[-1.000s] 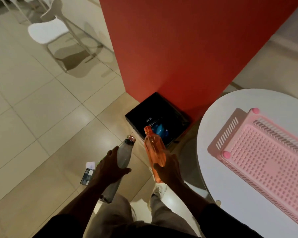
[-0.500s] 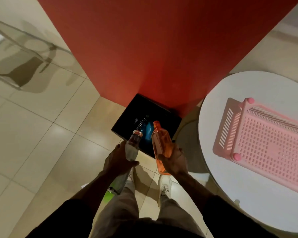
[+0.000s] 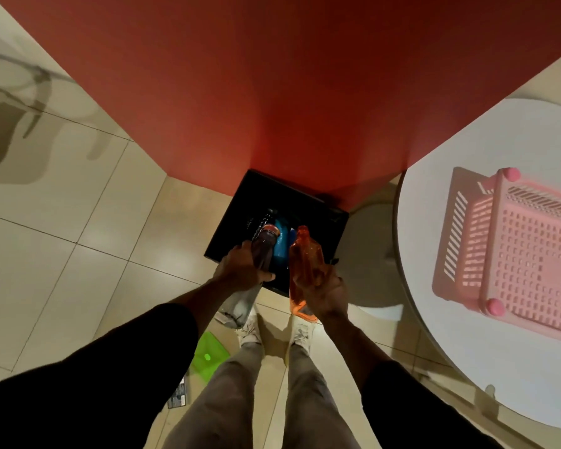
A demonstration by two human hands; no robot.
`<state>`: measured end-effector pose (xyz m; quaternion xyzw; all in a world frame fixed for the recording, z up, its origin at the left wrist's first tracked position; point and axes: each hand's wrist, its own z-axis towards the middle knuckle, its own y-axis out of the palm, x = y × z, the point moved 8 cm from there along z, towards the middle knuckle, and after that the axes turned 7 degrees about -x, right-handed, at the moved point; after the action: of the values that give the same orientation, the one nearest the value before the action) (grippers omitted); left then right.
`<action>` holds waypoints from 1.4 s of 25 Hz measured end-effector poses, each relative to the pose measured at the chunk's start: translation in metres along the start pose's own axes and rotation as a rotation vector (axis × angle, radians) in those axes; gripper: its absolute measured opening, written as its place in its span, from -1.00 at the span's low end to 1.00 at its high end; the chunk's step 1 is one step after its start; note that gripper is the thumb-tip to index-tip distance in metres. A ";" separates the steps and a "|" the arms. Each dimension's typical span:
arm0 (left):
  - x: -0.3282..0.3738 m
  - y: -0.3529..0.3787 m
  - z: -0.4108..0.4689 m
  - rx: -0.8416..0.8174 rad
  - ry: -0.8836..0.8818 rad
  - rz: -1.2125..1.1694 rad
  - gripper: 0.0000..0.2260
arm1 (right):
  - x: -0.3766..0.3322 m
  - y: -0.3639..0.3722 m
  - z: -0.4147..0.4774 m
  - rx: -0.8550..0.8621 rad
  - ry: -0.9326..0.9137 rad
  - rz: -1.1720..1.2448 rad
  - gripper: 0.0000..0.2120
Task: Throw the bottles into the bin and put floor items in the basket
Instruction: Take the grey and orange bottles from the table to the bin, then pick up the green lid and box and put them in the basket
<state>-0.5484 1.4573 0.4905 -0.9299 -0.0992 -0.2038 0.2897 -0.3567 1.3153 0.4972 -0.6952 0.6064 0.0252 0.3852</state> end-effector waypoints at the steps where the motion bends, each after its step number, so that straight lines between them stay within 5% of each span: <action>1: 0.002 0.000 0.013 -0.010 -0.001 0.013 -0.18 | 0.003 0.001 0.014 0.008 0.024 -0.021 -0.34; 7: 0.015 0.004 0.114 0.026 0.038 0.027 -0.16 | 0.027 0.013 0.104 0.061 0.063 0.099 -0.40; 12: 0.015 0.010 0.149 0.042 0.012 0.145 0.19 | 0.041 0.033 0.102 0.067 -0.073 -0.035 -0.31; 17: -0.015 0.027 0.093 0.068 0.009 0.326 -0.07 | 0.053 0.044 0.053 -0.064 -0.120 -0.320 -0.21; 35: -0.103 0.023 -0.114 0.172 0.024 0.403 -0.05 | -0.072 0.031 -0.065 -0.039 -0.520 -0.758 -0.07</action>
<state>-0.6705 1.3657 0.5199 -0.9002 0.0750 -0.1436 0.4042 -0.4305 1.3387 0.5625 -0.8456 0.1919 0.0676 0.4935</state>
